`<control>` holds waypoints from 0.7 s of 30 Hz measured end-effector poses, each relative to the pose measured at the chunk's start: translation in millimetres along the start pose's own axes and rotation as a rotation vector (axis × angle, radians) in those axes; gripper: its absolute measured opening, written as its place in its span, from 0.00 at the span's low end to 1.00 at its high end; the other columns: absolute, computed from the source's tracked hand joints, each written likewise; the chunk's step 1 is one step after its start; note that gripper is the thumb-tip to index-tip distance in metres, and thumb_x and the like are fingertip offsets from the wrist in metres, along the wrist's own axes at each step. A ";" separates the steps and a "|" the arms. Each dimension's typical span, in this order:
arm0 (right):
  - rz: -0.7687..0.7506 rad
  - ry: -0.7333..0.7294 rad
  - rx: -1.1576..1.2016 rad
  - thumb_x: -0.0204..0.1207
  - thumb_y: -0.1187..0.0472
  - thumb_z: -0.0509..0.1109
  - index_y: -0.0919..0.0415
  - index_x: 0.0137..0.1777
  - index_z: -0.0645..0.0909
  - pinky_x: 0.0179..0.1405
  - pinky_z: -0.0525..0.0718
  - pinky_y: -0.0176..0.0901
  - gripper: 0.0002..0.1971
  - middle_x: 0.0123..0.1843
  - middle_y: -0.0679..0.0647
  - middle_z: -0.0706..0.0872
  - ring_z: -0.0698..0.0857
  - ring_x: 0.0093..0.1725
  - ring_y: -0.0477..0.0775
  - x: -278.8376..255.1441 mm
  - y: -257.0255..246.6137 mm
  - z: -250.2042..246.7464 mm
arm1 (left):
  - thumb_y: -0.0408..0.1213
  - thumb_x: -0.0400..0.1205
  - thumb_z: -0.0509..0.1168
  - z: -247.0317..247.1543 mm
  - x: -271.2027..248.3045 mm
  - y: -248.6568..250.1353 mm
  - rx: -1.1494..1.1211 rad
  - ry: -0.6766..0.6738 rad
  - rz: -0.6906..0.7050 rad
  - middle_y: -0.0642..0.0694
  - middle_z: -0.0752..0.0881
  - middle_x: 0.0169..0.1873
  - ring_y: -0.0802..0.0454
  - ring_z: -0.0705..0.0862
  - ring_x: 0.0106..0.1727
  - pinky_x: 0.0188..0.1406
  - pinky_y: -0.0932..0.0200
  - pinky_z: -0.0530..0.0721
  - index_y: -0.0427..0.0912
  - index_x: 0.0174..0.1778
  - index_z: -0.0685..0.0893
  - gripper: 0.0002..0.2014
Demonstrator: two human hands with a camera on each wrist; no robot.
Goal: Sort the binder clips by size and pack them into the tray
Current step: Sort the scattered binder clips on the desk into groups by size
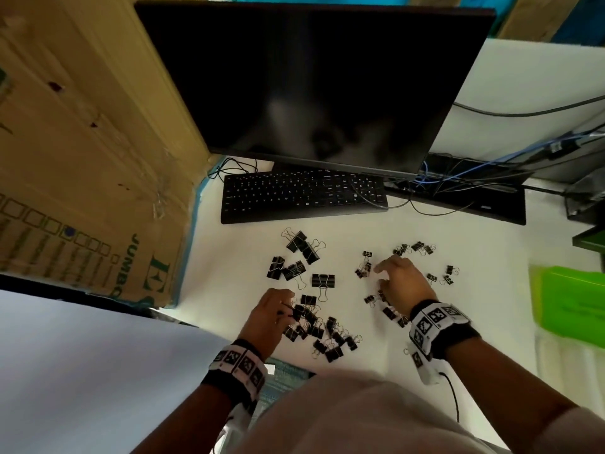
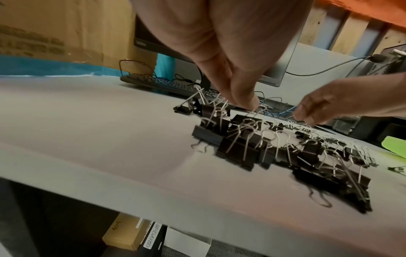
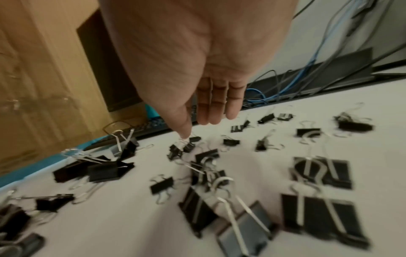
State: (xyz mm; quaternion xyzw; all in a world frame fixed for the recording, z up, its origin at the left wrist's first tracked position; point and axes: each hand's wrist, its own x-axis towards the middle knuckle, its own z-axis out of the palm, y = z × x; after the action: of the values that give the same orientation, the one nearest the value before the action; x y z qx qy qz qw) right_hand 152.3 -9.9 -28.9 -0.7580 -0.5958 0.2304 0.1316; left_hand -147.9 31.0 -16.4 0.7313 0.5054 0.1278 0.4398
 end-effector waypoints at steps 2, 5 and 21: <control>0.079 -0.040 -0.040 0.74 0.67 0.65 0.59 0.57 0.81 0.55 0.82 0.51 0.13 0.59 0.56 0.80 0.80 0.58 0.60 -0.3 10.2 0.3 | 0.25 0.77 0.66 -1.3 -2.8 -5.1 0.021 0.015 0.015 0.60 0.75 0.51 0.60 0.82 0.48 0.48 0.69 0.85 0.56 0.53 0.74 0.19; 0.085 -0.042 0.013 0.75 0.72 0.62 0.62 0.54 0.83 0.49 0.83 0.50 0.12 0.53 0.59 0.81 0.83 0.51 0.63 -0.3 17.0 2.5 | 0.26 0.78 0.66 3.3 -9.8 -9.3 0.055 -0.062 0.057 0.61 0.74 0.50 0.60 0.82 0.45 0.48 0.62 0.86 0.52 0.53 0.76 0.16; 0.166 -0.107 0.170 0.74 0.71 0.65 0.59 0.56 0.84 0.54 0.82 0.45 0.14 0.50 0.57 0.87 0.85 0.51 0.57 -10.7 40.2 3.1 | 0.37 0.84 0.59 40.6 -21.3 -17.2 0.343 -0.341 0.255 0.47 0.81 0.55 0.50 0.83 0.52 0.57 0.57 0.81 0.43 0.56 0.85 0.11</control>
State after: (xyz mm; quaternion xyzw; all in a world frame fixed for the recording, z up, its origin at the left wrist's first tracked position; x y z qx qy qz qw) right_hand 182.6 -30.7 -48.6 -0.7774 -0.5155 0.3305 0.1438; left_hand -142.8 -6.3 -47.9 0.8637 0.3423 -0.0301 0.3687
